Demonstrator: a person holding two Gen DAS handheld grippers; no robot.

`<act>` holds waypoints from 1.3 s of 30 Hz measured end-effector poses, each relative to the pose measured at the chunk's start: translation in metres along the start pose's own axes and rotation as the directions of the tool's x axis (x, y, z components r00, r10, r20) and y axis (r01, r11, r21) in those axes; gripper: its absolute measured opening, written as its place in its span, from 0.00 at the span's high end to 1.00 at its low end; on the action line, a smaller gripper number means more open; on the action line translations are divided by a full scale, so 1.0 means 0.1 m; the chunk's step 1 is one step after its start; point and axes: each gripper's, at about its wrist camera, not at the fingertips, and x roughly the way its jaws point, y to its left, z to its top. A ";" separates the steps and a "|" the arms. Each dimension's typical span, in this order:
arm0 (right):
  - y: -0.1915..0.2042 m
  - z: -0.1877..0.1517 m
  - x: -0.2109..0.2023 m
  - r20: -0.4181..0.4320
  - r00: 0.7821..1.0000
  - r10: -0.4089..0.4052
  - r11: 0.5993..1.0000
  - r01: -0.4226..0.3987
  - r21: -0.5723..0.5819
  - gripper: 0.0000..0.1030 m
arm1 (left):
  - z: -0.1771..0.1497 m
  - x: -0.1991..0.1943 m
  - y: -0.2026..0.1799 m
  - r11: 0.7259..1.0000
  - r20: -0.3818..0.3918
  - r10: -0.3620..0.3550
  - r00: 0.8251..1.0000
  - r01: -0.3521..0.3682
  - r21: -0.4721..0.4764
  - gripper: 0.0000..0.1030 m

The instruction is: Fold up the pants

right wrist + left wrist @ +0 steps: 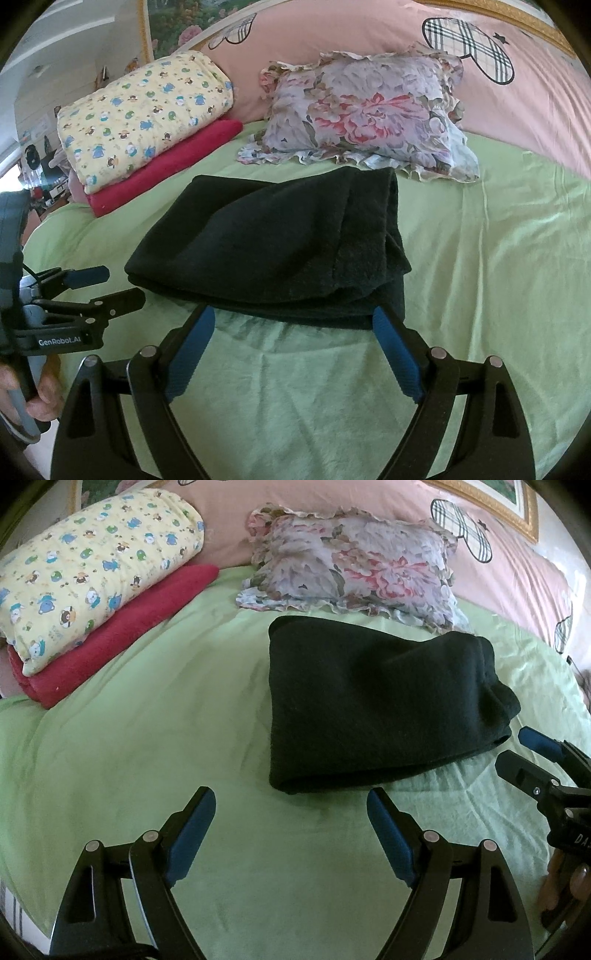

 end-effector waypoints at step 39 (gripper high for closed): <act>-0.03 0.01 0.06 -0.005 1.000 -0.003 1.000 0.003 0.011 0.14 | 0.01 0.04 -0.06 1.000 -0.007 0.016 1.000 -0.016 0.014 0.17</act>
